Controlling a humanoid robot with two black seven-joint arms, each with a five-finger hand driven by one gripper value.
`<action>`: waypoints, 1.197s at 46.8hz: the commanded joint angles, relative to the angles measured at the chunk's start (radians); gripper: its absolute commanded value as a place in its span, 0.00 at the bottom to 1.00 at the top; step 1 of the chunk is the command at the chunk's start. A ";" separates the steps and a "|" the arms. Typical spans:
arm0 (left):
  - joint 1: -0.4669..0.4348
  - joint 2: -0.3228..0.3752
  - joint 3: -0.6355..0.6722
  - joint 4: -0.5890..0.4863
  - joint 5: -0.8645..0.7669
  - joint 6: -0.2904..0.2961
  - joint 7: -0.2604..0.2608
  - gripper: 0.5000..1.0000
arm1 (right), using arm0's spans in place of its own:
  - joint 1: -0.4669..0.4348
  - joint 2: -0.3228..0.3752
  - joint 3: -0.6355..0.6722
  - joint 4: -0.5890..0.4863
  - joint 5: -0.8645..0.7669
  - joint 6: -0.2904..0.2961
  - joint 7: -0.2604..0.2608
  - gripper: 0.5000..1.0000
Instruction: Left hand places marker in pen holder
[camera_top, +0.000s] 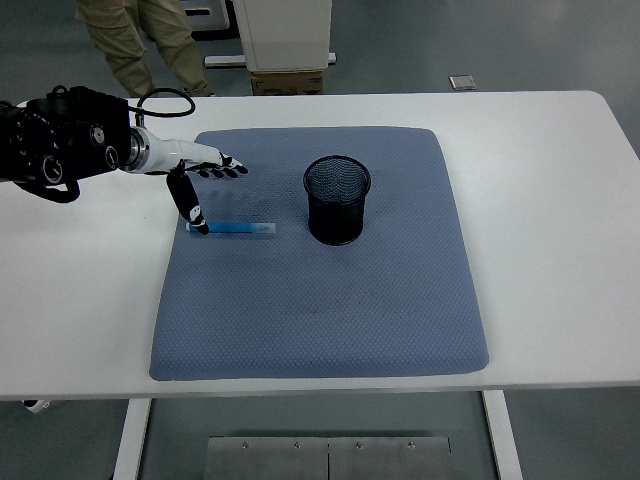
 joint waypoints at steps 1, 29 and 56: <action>-0.021 -0.001 0.000 0.002 -0.005 0.002 0.001 1.00 | 0.000 0.000 0.000 -0.001 0.001 0.000 0.000 1.00; -0.070 -0.029 0.018 -0.058 0.208 -0.010 0.021 1.00 | 0.000 0.000 0.000 -0.001 -0.001 0.000 0.000 1.00; -0.068 -0.078 -0.022 -0.061 0.309 -0.031 0.021 1.00 | 0.000 0.000 0.000 0.001 0.001 0.000 0.000 1.00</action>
